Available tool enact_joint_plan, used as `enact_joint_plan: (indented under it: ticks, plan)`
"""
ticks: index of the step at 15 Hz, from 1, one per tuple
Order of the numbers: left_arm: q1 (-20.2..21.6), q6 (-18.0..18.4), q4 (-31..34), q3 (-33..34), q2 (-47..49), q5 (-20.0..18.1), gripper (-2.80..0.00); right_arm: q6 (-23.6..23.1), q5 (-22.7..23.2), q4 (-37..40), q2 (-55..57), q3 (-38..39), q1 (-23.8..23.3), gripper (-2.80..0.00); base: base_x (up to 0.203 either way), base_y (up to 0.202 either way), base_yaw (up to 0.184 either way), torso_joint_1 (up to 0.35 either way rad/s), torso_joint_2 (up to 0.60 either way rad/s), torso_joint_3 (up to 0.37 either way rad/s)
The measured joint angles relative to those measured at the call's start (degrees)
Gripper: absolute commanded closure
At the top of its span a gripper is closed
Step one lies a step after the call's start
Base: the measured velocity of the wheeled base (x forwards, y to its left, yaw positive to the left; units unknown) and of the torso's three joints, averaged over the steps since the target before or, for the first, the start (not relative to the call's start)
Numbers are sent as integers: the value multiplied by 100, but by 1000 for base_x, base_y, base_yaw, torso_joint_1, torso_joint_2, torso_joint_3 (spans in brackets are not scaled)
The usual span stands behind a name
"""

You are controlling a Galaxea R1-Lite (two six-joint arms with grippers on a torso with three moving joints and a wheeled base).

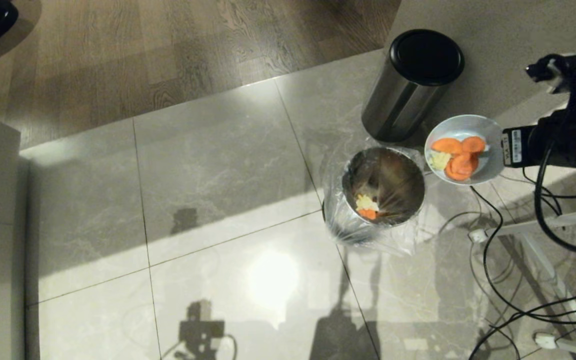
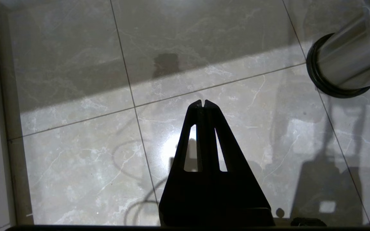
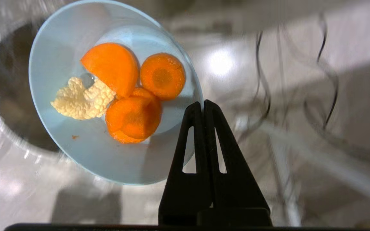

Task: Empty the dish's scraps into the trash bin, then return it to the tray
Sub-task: Pour the leftover food from the bowl into the trash can

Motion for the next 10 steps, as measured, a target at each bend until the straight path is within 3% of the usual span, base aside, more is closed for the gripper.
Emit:
enact_joint_plan:
  ticks: [5,10]
  plan:
    - [-2,0,1,0,0,-4,0,-1163,9,-1437,404,155,29,0,0,0,0,0,0,0]
    - [-2,-2,1,0,0,0,0,-1819,22,-2577,425,678,176,0,0,0,0,0,0,0]
